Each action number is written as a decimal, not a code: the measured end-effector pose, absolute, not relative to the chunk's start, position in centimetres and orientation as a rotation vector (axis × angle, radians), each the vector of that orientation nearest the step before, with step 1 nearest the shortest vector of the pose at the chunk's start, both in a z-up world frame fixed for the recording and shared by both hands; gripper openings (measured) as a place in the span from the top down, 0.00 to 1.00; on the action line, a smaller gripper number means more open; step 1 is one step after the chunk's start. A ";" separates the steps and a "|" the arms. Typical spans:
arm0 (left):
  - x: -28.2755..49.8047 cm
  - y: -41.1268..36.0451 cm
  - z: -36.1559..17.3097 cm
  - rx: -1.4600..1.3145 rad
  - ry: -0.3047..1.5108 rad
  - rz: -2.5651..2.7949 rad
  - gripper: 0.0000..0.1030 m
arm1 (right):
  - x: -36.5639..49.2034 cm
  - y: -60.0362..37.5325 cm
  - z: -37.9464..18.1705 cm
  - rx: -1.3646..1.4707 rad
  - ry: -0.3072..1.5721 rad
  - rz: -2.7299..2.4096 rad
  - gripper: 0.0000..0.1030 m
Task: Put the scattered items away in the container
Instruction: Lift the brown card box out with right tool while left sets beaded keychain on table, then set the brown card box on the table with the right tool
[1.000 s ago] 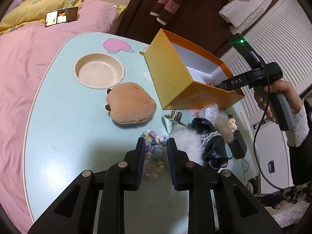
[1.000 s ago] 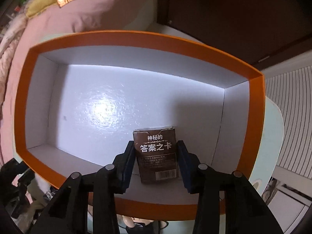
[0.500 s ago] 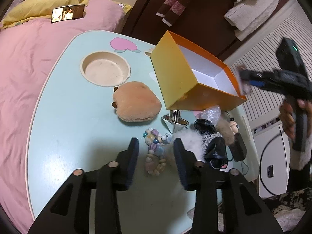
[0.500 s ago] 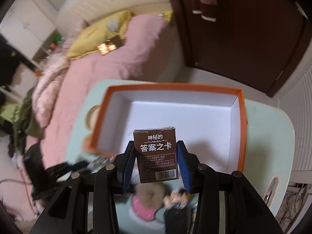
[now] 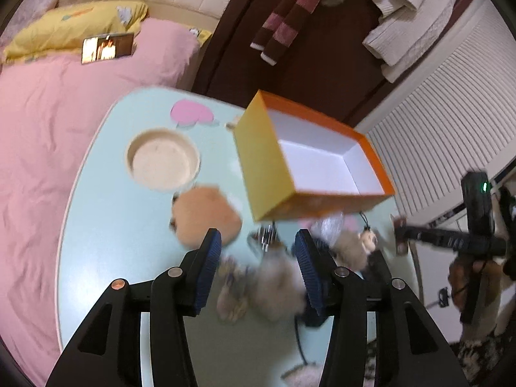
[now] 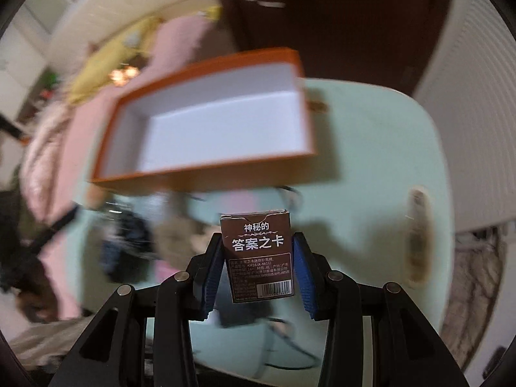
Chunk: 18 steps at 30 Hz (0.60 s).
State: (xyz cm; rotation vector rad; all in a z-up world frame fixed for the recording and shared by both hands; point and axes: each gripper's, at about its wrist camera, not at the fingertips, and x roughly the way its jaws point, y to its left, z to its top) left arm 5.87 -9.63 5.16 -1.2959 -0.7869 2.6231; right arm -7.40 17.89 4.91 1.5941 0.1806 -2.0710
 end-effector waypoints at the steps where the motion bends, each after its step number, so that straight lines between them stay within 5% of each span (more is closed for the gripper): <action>1: 5.0 -9.2 5.4 -1.333 -0.738 2.646 0.53 | -7.3 18.2 4.3 1.617 0.203 -2.072 0.60; 9: 0.3 -7.4 5.3 -1.473 -0.571 2.636 0.52 | -7.1 17.8 2.3 1.618 0.100 -1.976 0.54; 18: -0.7 -9.3 5.5 -1.483 -0.669 2.617 0.53 | -13.5 23.4 6.2 1.422 -0.336 -2.130 0.47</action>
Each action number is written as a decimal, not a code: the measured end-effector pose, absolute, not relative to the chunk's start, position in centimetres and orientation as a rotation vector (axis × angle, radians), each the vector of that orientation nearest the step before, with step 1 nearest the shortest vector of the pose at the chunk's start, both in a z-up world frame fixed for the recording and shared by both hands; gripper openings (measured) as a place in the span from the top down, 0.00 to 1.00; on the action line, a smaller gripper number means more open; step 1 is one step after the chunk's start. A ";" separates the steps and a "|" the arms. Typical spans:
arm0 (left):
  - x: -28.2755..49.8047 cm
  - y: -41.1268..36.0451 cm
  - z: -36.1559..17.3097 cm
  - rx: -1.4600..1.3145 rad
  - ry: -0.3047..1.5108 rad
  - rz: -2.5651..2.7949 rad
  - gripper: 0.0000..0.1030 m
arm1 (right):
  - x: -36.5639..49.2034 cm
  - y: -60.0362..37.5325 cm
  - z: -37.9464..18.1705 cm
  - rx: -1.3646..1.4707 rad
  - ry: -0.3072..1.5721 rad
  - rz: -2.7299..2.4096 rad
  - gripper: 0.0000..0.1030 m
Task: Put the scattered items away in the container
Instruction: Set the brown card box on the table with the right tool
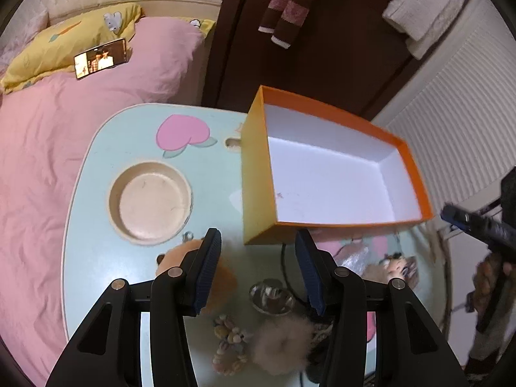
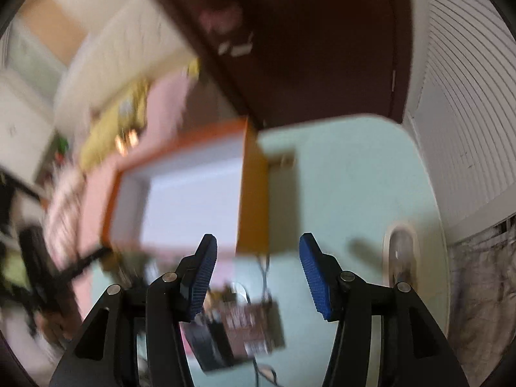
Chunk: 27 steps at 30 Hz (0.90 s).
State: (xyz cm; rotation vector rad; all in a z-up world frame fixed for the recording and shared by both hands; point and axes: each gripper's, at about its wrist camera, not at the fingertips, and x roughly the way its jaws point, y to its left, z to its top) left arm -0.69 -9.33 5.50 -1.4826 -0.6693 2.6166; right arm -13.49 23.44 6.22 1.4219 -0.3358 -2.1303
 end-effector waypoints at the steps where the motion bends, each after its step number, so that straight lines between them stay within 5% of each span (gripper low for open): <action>1: -0.8 -9.6 5.7 -1.461 -0.699 2.607 0.53 | -14.4 23.6 5.8 1.435 -0.396 -2.106 0.47; 8: -2.6 -10.8 6.0 -1.416 -0.824 2.546 0.53 | -16.6 21.0 2.2 1.547 -0.512 -1.948 0.47; 27: -1.9 -11.9 7.7 -1.303 -0.754 2.665 0.48 | -15.6 18.4 4.3 1.425 -0.342 -2.073 0.44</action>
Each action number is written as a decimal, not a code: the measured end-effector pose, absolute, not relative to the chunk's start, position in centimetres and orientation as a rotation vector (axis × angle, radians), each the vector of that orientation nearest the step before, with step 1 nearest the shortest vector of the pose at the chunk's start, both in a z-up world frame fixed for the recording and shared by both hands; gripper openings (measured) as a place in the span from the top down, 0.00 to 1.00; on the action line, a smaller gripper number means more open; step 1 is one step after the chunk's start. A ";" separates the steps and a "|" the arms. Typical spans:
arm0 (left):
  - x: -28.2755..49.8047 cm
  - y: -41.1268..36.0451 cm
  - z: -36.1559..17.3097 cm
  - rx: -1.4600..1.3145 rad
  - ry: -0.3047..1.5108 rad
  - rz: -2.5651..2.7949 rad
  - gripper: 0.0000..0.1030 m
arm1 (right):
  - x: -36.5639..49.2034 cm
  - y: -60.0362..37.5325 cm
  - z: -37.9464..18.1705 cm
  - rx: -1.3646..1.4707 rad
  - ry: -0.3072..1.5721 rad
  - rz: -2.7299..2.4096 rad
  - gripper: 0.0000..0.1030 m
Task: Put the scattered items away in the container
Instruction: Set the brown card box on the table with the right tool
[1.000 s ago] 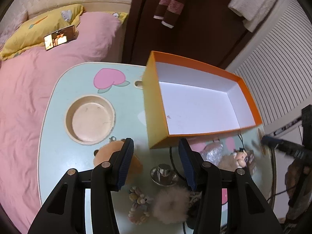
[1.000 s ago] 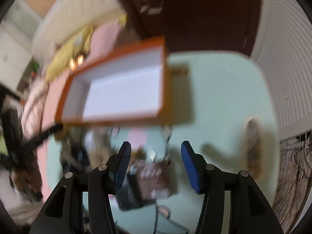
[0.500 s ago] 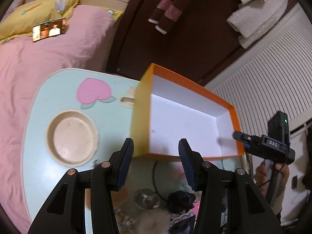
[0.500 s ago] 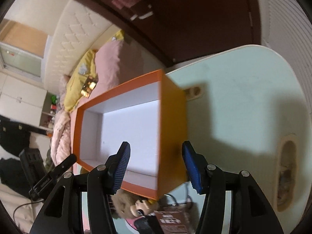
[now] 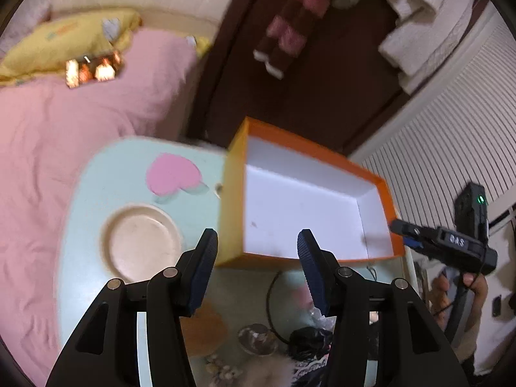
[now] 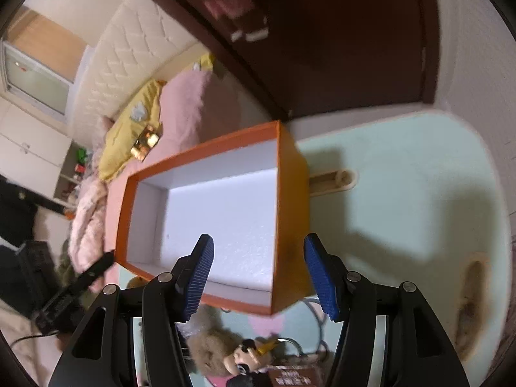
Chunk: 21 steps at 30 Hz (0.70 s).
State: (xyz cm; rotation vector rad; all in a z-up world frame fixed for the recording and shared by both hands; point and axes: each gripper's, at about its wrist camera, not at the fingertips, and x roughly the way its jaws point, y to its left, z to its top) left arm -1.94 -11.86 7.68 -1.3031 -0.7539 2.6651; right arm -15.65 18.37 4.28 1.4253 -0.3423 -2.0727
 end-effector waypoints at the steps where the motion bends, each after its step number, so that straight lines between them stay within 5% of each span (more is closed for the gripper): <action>1: -1.1 -12.0 8.3 -1.268 -0.733 2.691 0.48 | -14.9 18.7 5.1 1.386 -0.305 -2.118 0.44; 9: 6.2 -9.3 9.0 -1.275 -0.461 2.748 0.48 | -3.5 19.0 7.6 1.119 -0.047 -2.285 0.35; 21: 14.7 -3.7 4.0 -1.341 -0.413 2.753 0.48 | 6.5 20.2 4.1 1.121 0.081 -2.319 0.35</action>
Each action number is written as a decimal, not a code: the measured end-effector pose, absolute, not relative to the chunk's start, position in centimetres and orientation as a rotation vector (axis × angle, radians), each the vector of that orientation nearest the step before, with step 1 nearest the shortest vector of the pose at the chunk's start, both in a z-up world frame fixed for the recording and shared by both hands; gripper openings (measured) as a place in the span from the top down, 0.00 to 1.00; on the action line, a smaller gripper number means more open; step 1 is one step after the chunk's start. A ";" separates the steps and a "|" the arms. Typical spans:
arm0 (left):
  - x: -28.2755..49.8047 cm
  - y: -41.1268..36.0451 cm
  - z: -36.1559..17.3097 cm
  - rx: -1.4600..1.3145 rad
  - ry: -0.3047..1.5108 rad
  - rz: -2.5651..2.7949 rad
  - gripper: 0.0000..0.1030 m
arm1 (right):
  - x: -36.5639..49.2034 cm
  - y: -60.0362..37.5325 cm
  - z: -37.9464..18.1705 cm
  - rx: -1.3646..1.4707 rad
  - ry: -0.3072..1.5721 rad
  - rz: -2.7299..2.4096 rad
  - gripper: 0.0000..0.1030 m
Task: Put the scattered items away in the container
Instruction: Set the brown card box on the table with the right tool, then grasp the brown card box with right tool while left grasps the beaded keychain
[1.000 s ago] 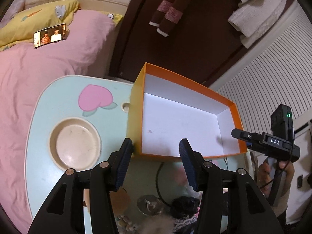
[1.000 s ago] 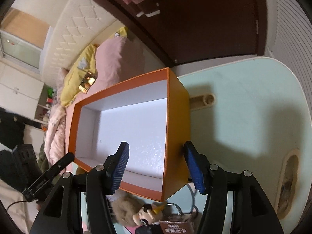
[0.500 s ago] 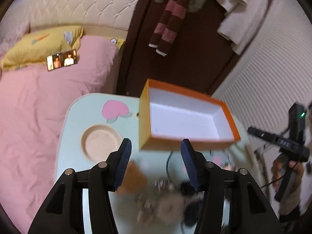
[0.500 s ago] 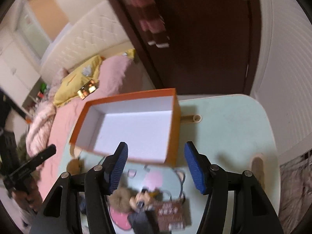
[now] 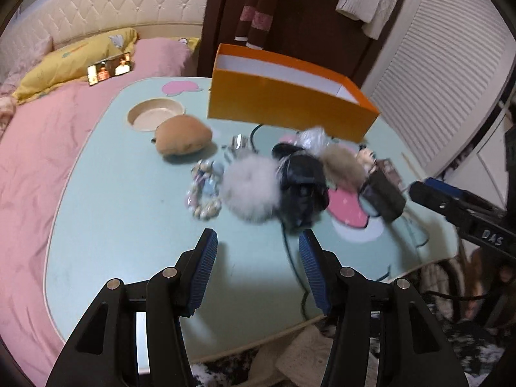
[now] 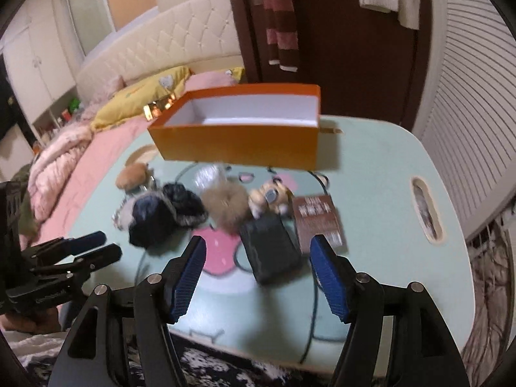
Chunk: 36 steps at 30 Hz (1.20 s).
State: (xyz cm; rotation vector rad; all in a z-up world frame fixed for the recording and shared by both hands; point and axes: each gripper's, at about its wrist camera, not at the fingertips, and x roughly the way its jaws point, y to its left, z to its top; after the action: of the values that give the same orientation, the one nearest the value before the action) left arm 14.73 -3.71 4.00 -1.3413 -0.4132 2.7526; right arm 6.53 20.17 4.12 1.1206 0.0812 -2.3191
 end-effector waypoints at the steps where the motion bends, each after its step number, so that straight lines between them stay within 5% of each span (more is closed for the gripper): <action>1: 15.0 -3.5 3.9 -1.336 -0.393 2.781 0.48 | 6.9 20.3 3.7 1.136 0.102 -2.318 0.35; 8: 15.2 -2.0 2.9 -1.380 -0.303 2.829 0.47 | 8.2 20.2 1.4 1.200 0.205 -2.275 0.35; 10: 15.1 -1.5 2.7 -1.391 -0.250 2.842 0.39 | 8.0 19.9 0.3 1.248 0.261 -2.278 0.35; 15: 15.0 0.1 2.0 -1.405 -0.124 2.863 0.17 | 8.0 20.0 -0.9 1.269 0.280 -2.262 0.09; 19: 15.1 0.3 1.8 -1.396 -0.115 2.862 0.11 | 8.0 20.3 -1.1 1.265 0.279 -2.265 0.03; 21: 15.1 0.5 1.6 -1.403 -0.102 2.848 0.00 | 8.0 20.5 -1.1 1.262 0.273 -2.266 0.01; 36: 15.3 0.3 1.7 -1.413 -0.095 2.846 0.00 | 8.3 20.6 -1.3 1.160 0.272 -2.261 0.00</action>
State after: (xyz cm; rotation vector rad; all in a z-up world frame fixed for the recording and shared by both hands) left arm 15.30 0.28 1.69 -1.4130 -0.0954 2.8459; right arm 8.34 20.59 -1.30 1.1600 0.2720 -2.2613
